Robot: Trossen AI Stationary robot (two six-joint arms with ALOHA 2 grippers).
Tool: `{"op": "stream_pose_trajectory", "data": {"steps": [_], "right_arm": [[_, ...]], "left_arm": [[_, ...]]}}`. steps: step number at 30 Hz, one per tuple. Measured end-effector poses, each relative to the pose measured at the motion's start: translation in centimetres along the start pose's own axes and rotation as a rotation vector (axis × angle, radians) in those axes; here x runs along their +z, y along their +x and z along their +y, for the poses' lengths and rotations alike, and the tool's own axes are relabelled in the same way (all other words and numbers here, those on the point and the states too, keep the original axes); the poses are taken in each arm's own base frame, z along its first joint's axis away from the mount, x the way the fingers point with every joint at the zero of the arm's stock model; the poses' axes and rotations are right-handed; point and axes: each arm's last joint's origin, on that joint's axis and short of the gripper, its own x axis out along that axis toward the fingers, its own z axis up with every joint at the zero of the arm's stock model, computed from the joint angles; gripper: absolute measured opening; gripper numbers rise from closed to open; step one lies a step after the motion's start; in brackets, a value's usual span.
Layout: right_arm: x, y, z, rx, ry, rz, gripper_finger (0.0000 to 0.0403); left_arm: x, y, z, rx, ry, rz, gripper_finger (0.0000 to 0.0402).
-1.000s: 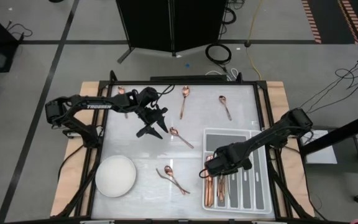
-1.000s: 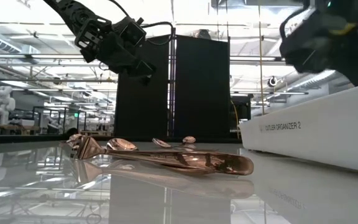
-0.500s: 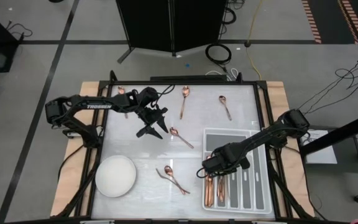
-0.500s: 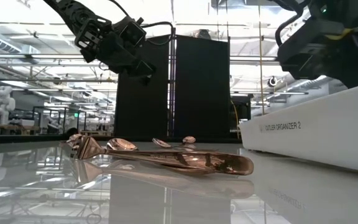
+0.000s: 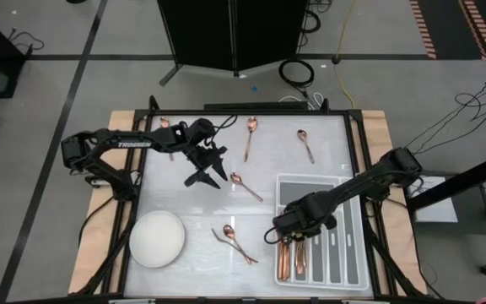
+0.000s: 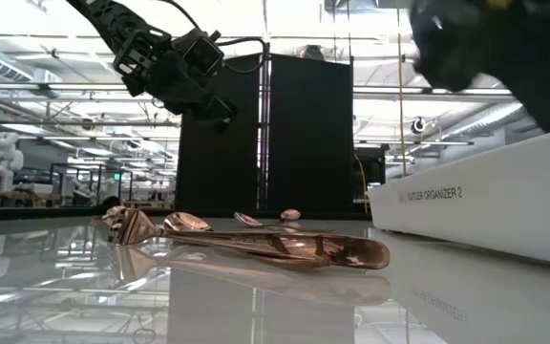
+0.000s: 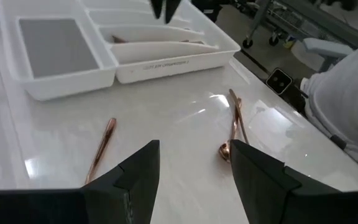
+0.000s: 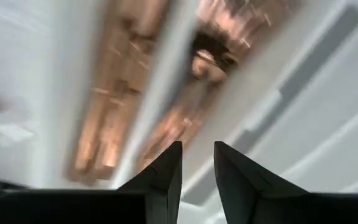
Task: Sort silverware
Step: Put the brown fork in the white silverware organizer
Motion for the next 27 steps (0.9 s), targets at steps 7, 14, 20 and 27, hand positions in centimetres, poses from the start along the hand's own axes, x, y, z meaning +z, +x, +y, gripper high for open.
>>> {"op": "stream_pose_trajectory", "data": {"steps": [7,14,20,27], "right_arm": [[-0.2,-3.8,2.2,0.158,-0.254,-0.307,0.0081],[0.3,-4.5,4.3,0.238,-0.567,-0.669,0.008],[0.5,-3.3,6.0,0.195,-0.857,-0.753,0.008],[0.7,-1.1,6.8,0.115,-0.972,-0.739,0.008]], "left_arm": [[-0.2,0.1,-0.4,-0.018,-0.086,0.028,0.0193],[-0.3,2.1,-2.4,-0.12,-0.123,0.101,0.0193],[-0.3,5.9,-6.5,-0.184,-0.161,0.3,0.0193],[0.7,10.7,-11.8,-0.027,-0.072,0.415,0.0193]]}}
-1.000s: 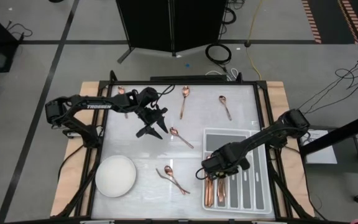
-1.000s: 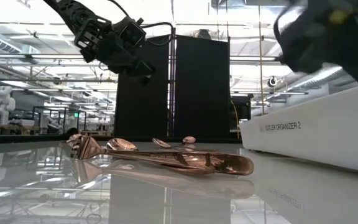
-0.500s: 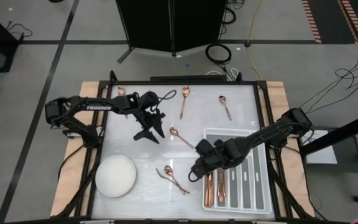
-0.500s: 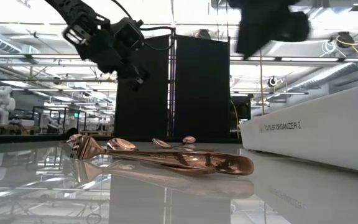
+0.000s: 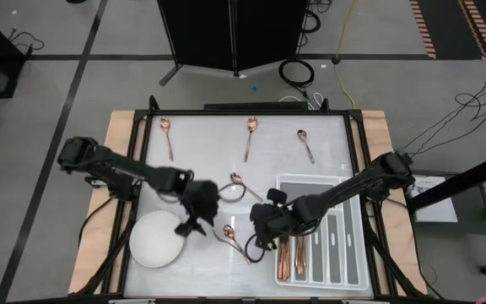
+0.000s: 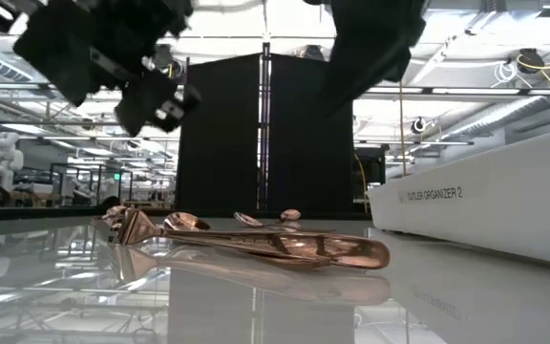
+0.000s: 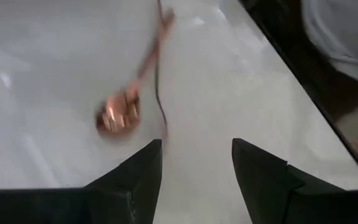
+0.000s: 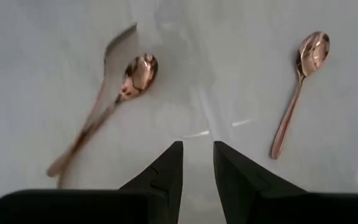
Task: Sort silverware
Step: Put the brown fork in the white silverware organizer
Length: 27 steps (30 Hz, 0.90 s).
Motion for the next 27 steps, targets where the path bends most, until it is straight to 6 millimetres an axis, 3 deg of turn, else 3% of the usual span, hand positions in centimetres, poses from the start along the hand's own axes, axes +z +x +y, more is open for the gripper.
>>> {"op": "stream_pose_trajectory", "data": {"steps": [4,8,17,27], "right_arm": [[-1.0,0.9,0.9,0.03,-0.057,0.054,0.008],[-2.1,1.4,2.2,0.051,-0.087,0.088,0.008],[-4.5,0.9,4.8,0.09,-0.154,0.111,0.008],[-5.3,0.3,5.8,0.109,-0.177,0.107,0.008]], "left_arm": [[1.1,1.2,-1.9,0.134,0.08,-0.041,0.0193],[1.1,2.3,-2.3,0.193,0.075,-0.027,0.0193],[0.3,5.6,-0.9,0.173,-0.022,0.016,0.0193],[-1.2,7.9,-0.3,0.162,-0.047,0.113,0.0187]]}}
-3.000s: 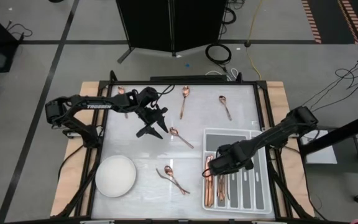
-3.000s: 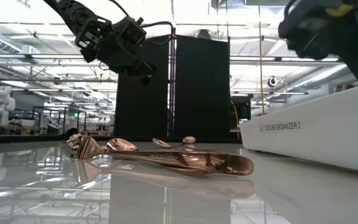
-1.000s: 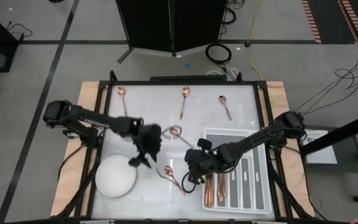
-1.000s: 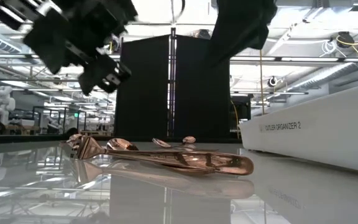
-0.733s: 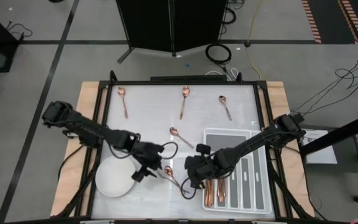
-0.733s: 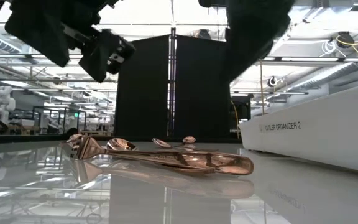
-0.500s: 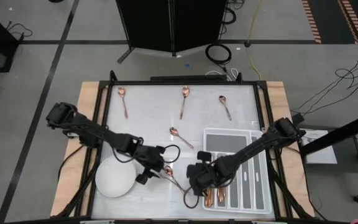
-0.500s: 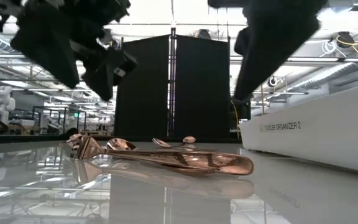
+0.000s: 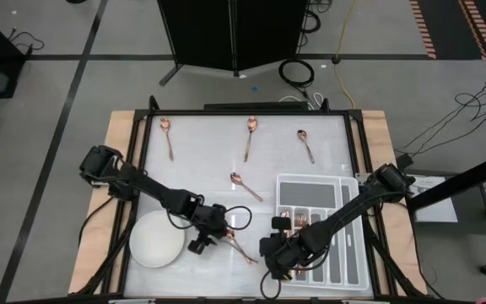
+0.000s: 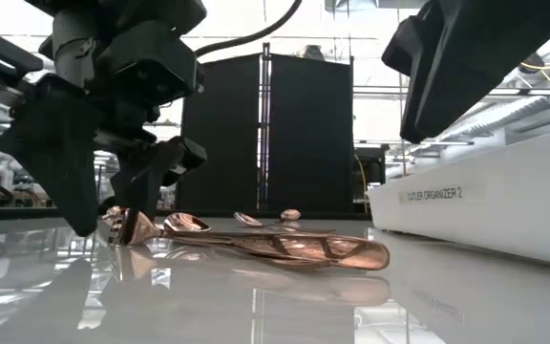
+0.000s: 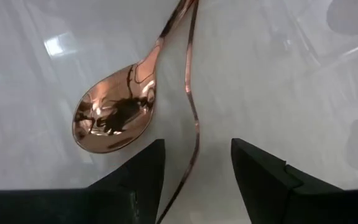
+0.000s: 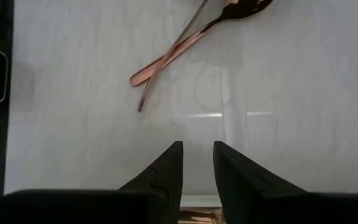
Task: Sort silverware
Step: Put the brown fork in the white silverware organizer
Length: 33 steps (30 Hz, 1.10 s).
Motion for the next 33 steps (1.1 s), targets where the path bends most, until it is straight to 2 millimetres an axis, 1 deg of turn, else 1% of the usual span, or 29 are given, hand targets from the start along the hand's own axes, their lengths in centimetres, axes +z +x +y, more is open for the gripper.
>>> {"op": "stream_pose_trajectory", "data": {"steps": [3,5,9,10,11,14,16,19,22,24,26,29,33], "right_arm": [[0.0,0.0,-0.1,-0.004,0.001,-0.002,0.008],[0.0,0.0,-0.1,-0.004,-0.007,-0.002,0.008],[0.1,0.0,-0.1,-0.006,-0.021,-0.001,0.008],[0.1,0.0,-0.1,-0.006,-0.024,-0.001,0.008],[0.1,0.1,-0.2,-0.006,-0.028,-0.001,0.008],[0.3,0.0,-0.4,-0.008,-0.033,-0.003,0.008],[0.5,-0.1,-0.6,-0.006,-0.034,-0.01,0.008],[0.7,-0.3,-0.8,-0.001,-0.034,-0.02,0.008],[0.9,-0.6,-0.8,0.01,-0.027,-0.038,0.008],[1.4,-1.0,-0.6,0.041,-0.012,-0.083,0.008],[1.9,-1.7,-0.4,0.079,-0.013,-0.135,0.008],[2.3,-3.1,-0.3,0.109,-0.037,-0.186,0.008],[2.5,-4.9,-0.2,0.153,-0.058,-0.271,0.0079]], "left_arm": [[0.0,0.1,0.1,0.01,0.0,0.003,0.0156],[-0.1,0.1,0.1,0.016,0.0,0.004,0.0121],[-0.1,-0.1,0.0,0.014,-0.001,0.014,0.0032],[-0.2,-0.3,0.0,0.011,-0.001,0.019,0.0017],[-0.2,-0.4,-0.1,0.007,0.002,0.021,0.0011],[0.3,-1.1,-0.4,-0.01,0.014,-0.006,0.0008],[1.0,-1.8,-0.9,-0.024,0.032,-0.045,0.0005],[2.0,-3.2,-1.9,-0.078,0.071,-0.086,0.0004],[2.9,-5.1,-3.0,-0.069,0.138,-0.109,0.0003],[3.5,-6.2,-3.7,0.003,0.214,-0.107,0.0003],[3.2,-6.9,-4.3,0.097,0.311,-0.039,0.0002],[2.7,-7.3,-5.2,0.204,0.487,0.073,0.0002],[2.4,-7.6,-6.6,0.358,0.666,0.181,0.0001]]}}
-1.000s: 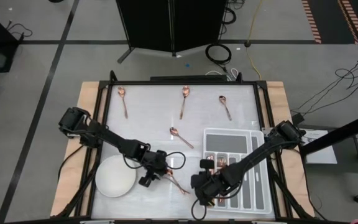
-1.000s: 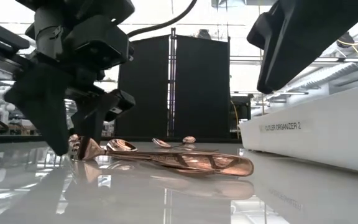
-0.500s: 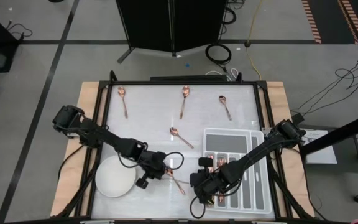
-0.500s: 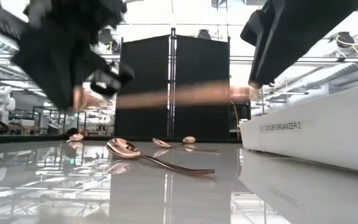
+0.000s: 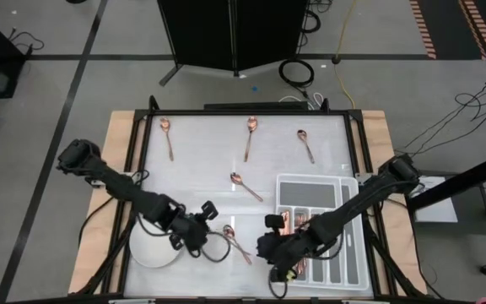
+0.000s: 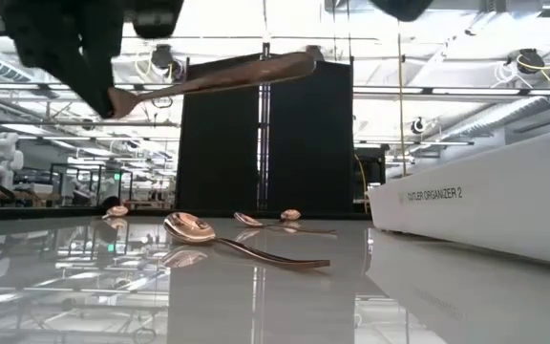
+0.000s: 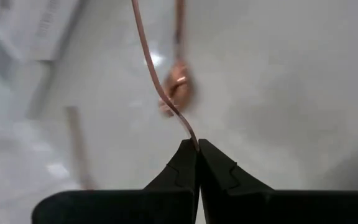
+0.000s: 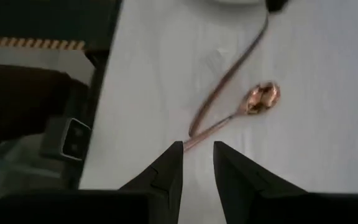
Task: Sort silverware
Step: Put the brown fork in the white silverware organizer
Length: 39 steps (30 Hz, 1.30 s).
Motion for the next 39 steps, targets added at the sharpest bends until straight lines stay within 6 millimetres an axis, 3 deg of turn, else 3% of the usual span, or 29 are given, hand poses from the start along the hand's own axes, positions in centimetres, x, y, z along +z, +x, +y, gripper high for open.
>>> {"op": "stream_pose_trajectory", "data": {"steps": [3,7,10,17,25,39], "right_arm": [[0.3,-0.6,-0.2,0.037,0.022,-0.116,0.0079],[-0.1,0.5,-1.8,0.086,0.147,-0.287,0.0079],[-0.8,1.3,-2.7,0.123,0.253,-0.369,0.0079],[-0.9,2.0,-4.5,0.149,0.409,-0.456,0.0079],[0.0,2.1,-5.6,0.15,0.505,-0.474,0.0099],[-0.2,2.5,-6.8,0.071,0.42,-0.429,0.0186]], "left_arm": [[0.8,-0.5,-0.5,0.15,0.134,0.054,0.0001],[2.5,-1.3,-0.5,0.416,0.213,0.056,0.0001],[3.2,-1.6,-0.8,0.491,0.301,0.062,0.0001],[3.4,-1.6,-1.1,0.563,0.501,0.179,0.0],[3.6,0.9,-1.4,0.639,0.773,0.49,0.0],[4.2,2.0,-2.4,0.666,0.803,0.517,0.0]]}}
